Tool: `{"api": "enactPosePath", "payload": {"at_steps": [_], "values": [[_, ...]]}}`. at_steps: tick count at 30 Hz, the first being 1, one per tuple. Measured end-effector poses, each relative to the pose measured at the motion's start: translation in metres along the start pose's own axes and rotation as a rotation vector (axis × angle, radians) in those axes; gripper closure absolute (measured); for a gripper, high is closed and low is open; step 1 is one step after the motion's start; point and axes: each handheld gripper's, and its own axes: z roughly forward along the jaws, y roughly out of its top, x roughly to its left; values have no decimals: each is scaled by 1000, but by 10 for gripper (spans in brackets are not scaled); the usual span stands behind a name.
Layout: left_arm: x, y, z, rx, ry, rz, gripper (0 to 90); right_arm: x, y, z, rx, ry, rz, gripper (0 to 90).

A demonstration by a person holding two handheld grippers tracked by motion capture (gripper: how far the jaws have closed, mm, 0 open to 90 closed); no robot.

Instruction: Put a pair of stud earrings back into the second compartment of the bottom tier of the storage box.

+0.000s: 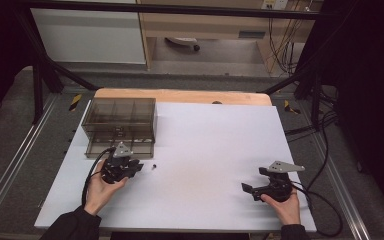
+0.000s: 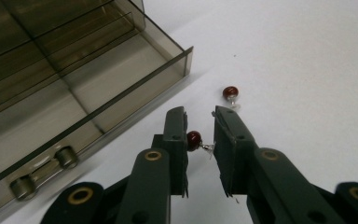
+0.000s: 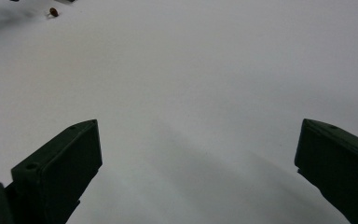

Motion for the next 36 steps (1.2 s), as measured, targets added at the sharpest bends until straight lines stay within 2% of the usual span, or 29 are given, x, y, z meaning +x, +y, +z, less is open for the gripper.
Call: {"api": "enactPosePath", "payload": {"at_steps": [11,22,28,36], "values": [[9,-3,-19,-9,20,-10,747,0,0,0,5,-1,2,12],[23,2,-38,-24,51,-22,747,0,0,0,5,-1,0,12],[35,6,-42,-21,70,-33,747,0,0,1,9,-1,0,12],[48,14,-37,-16,87,-53,747,0,0,0,10,0,0,12]]}}
